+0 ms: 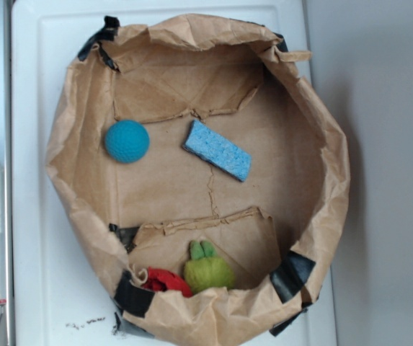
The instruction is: Grab the blue sponge.
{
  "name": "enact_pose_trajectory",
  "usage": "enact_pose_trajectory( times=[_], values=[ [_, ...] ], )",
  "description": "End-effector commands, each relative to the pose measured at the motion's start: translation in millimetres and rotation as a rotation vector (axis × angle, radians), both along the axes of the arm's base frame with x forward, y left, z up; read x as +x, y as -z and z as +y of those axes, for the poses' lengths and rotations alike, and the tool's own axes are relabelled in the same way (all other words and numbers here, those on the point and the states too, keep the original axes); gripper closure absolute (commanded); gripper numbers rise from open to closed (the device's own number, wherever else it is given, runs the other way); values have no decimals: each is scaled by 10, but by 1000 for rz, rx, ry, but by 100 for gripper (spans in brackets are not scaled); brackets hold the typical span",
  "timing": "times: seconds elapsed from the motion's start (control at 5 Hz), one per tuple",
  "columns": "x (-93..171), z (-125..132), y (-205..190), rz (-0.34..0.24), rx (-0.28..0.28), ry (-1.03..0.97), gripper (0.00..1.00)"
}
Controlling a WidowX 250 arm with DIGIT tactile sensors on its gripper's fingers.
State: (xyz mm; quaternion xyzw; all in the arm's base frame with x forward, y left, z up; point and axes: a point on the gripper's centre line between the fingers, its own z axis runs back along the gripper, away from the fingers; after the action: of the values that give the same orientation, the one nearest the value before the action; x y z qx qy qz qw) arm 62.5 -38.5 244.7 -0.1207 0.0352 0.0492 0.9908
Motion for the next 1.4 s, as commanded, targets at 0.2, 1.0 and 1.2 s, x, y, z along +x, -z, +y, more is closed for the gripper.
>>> enact_pose_trajectory(
  times=[0.2, 1.0, 1.2],
  values=[
    [1029, -1, 249, -128, -42, 133, 0],
    [2034, 43, 595, -255, 86, 445, 0],
    [2034, 43, 595, -255, 86, 445, 0]
  ],
)
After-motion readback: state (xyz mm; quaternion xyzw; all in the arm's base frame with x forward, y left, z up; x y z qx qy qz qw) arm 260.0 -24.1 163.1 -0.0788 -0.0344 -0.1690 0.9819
